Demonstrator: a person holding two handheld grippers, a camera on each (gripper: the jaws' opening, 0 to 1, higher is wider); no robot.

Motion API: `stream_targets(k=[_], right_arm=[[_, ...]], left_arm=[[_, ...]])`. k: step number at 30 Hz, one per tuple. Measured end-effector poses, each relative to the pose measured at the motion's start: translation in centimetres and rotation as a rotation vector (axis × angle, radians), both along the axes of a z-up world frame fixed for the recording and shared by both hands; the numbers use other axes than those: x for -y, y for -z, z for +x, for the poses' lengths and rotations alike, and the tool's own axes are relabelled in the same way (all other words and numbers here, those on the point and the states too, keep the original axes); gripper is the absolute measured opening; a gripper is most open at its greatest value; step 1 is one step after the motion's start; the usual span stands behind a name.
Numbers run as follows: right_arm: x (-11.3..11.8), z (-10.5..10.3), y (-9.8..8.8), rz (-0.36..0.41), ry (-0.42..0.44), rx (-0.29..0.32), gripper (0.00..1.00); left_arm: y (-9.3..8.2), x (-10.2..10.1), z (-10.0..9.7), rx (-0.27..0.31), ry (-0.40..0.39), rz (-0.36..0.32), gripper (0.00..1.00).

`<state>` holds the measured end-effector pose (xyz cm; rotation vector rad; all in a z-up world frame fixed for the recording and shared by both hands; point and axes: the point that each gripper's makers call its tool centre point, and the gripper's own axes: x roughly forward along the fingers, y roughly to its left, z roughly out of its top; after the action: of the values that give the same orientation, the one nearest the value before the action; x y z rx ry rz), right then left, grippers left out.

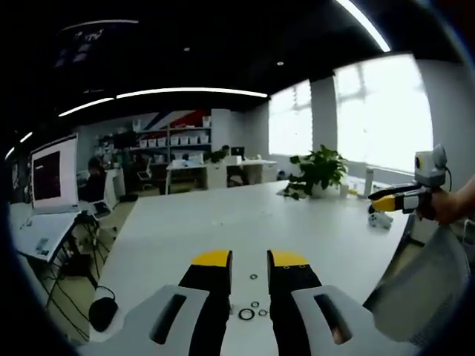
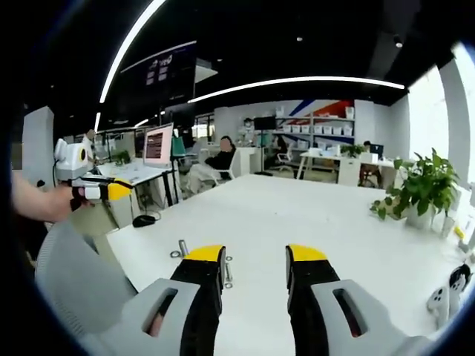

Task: Place the washer onto the threaded stud by aligning its center hole with the stud, sliding it down to the base, and recovering from edge contact or off-axis alignment until the washer reaches the visible bottom stop.

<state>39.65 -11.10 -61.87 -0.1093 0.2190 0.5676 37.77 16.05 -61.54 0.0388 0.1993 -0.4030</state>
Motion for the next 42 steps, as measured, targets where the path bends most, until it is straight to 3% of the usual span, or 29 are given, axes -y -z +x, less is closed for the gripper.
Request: stream_targets(k=[2,4,6,8,16,19,27,35,42], right_arm=[[-0.2,-0.3,0.1,-0.012,-0.016,-0.013,0.35],[-0.2,-0.4,0.4,-0.014,-0.028,-0.020,0.35],[0.1,-0.3,0.8,0.018,-0.007,-0.043,0.35],[0.0,-0.3,1.3,0.074,0.009,-0.081,0.35],[-1.3,-1.0,3.1,0.009,-0.050,-0.104,0.35],[-1.7,-1.4,3.5,-0.012,-0.070,-0.110,0.35],[-1.9,-1.5,3.3,-0.015,-0.079,-0.098,0.35],[-1.9,-1.6,2.6,-0.037,-0.067,-0.058,0.35],[-2.0,-1.8,2.3,-0.014,-0.074,-0.080,0.35]], left_arm=[[0.4,-0.4,0.1,-0.009,0.012,0.063,0.16],[0.3,-0.6,0.1,-0.007,0.006,0.046,0.16],[0.5,-0.9,0.0,-0.023,-0.017,-0.024,0.16],[1.3,-1.1,0.0,-0.035,-0.020,-0.001,0.16],[2.0,-0.7,-0.1,-0.061,-0.008,0.016,0.16],[1.6,-0.6,-0.1,-0.039,-0.011,0.031,0.16],[2.2,0.2,-0.2,-0.052,0.024,0.064,0.16],[2.6,-0.2,-0.1,-0.080,0.018,0.036,0.16],[2.9,0.2,-0.4,-0.091,0.035,0.055,0.16]])
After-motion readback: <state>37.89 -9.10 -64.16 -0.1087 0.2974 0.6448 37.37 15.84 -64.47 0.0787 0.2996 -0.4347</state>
